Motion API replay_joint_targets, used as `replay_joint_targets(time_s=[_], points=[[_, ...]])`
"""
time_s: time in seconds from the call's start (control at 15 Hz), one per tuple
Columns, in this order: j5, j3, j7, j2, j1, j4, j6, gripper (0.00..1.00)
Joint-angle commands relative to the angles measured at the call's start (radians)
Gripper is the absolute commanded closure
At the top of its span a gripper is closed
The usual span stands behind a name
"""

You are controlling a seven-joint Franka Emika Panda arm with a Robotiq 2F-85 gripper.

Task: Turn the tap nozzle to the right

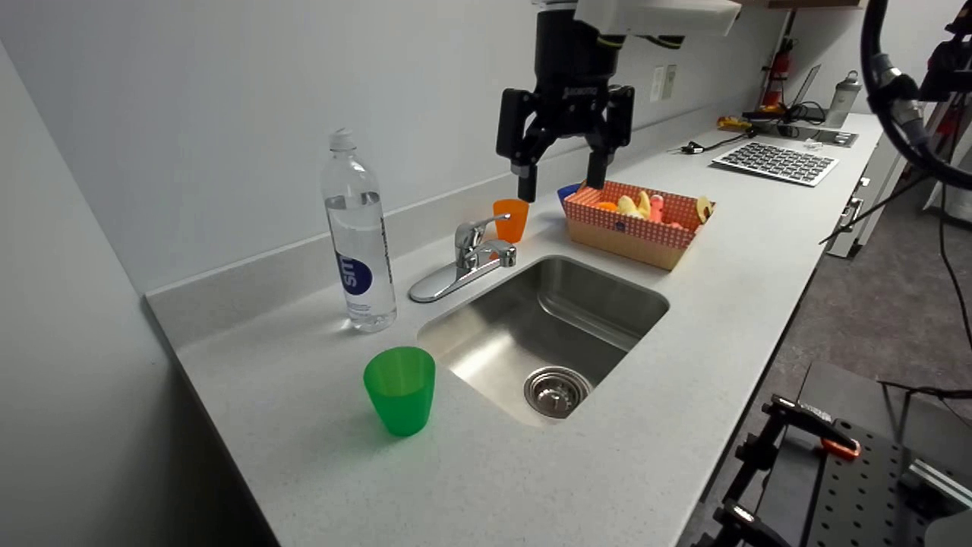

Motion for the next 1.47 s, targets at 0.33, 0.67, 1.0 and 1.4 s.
replay_joint_targets(time_s=[0.33,0.67,1.0,1.4], points=[[-0.016,-0.017,0.021,0.076,0.017,0.073,-0.001,0.0],[-0.011,-0.015,0.034,0.096,0.021,0.087,0.026,0.0],[-0.035,-0.001,0.067,0.189,0.04,0.155,0.095,0.0],[-0.081,-0.008,0.118,0.343,0.092,0.229,0.21,0.0]])
